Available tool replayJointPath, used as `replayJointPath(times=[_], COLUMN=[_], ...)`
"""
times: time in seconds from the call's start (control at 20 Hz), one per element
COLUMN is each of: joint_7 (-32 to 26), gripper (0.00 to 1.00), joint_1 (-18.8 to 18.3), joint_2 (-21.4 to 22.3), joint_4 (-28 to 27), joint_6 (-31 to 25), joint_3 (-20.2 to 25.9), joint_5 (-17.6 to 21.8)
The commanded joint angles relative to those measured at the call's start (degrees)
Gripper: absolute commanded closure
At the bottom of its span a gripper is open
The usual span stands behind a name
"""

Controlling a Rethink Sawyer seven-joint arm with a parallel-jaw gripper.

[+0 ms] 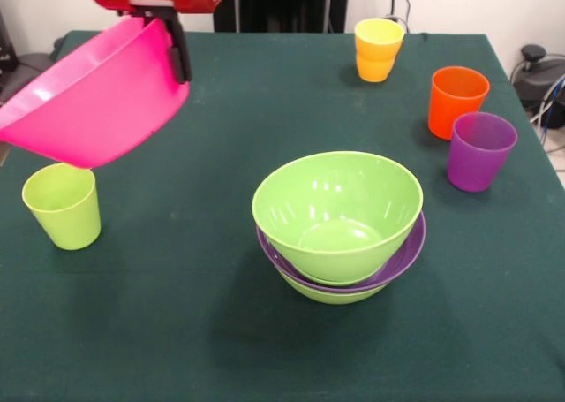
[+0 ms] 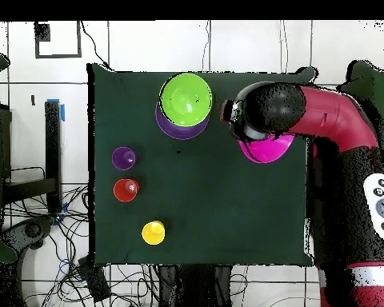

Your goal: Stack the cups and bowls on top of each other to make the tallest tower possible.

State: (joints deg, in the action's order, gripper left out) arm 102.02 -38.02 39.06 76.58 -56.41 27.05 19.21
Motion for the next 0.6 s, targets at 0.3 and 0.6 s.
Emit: replayJointPath(times=[0.3, 0.6], joint_7=[-17.23, -15.25], gripper=[1.00, 1.00], joint_1=[0.52, 1.41], joint_2=[-0.14, 1.77], joint_4=[-4.20, -5.06], joint_6=[-6.79, -8.43], joint_3=[4.88, 6.22], joint_5=[3.52, 1.87])
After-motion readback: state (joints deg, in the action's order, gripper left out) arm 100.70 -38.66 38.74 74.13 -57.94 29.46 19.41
